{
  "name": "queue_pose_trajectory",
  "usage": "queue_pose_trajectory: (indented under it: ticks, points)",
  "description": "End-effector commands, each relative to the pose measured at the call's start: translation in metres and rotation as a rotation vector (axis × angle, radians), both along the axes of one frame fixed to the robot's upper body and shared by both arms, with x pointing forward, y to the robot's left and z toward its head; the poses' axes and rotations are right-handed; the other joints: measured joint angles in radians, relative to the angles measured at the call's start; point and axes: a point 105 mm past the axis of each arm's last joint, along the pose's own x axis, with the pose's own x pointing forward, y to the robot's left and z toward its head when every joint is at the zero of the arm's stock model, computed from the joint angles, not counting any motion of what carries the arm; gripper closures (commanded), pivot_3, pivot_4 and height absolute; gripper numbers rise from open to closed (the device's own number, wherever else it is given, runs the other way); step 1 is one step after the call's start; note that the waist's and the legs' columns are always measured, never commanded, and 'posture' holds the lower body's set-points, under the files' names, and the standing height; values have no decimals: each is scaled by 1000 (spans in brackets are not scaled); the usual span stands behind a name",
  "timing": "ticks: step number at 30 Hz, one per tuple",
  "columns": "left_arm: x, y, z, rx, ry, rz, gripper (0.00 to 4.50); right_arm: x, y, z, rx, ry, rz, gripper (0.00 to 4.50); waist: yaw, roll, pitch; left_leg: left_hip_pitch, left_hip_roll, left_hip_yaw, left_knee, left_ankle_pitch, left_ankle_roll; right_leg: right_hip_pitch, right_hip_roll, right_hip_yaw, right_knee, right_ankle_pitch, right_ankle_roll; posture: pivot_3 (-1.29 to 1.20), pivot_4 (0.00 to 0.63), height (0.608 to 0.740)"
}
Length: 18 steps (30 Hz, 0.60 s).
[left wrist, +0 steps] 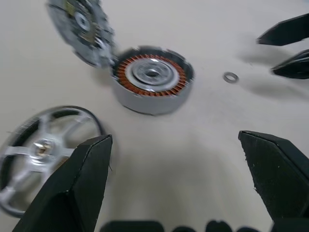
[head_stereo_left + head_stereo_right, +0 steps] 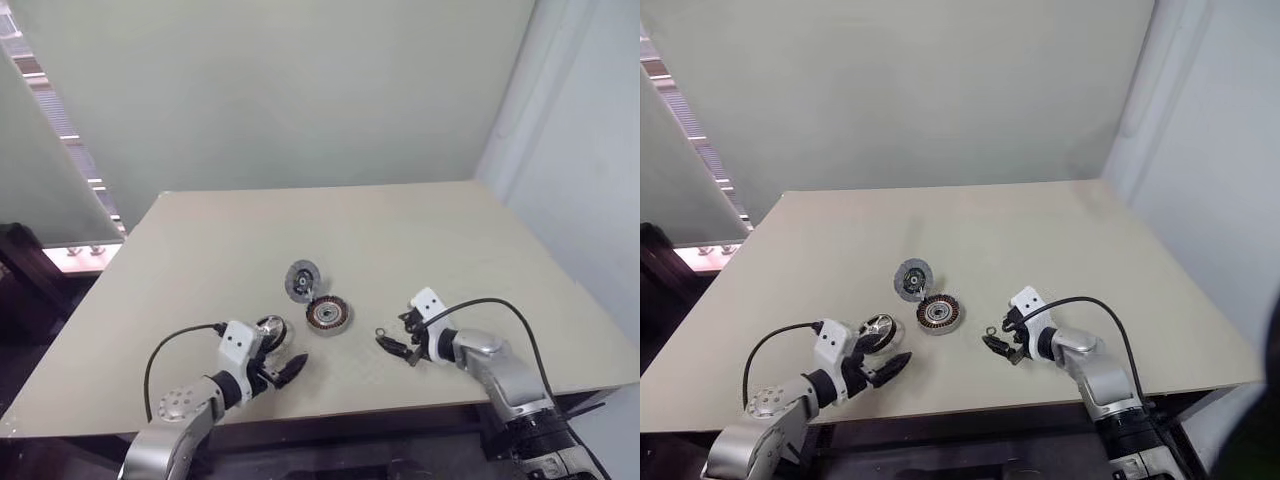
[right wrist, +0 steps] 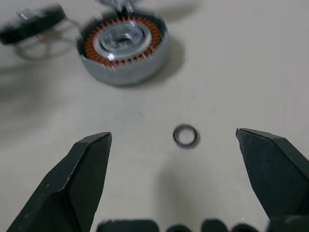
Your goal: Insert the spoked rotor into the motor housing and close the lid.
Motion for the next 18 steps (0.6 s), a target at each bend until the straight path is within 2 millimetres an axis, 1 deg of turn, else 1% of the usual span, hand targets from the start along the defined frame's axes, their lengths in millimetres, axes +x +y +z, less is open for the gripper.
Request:
queue_pose_trajectory:
  ticks: [1,7,18]
  points:
    - [1,-7,9,7,-44,-37,21,10,5,3,-10,-61,-1,0,0,0,0,0,0,0,0,0,0,0,0,0,0,0,0,0,0,740]
    - [1,-13,10,-8,-45,-49,21,17,9,-7,13,-66,-28,0,0,0,0,0,0,0,0,0,0,0,0,0,0,0,0,0,0,740]
    - [1,-14,8,-7,-42,-52,21,23,13,-18,38,-58,-59,0,0,0,0,0,0,0,0,0,0,0,0,1,0,0,0,0,0,740]
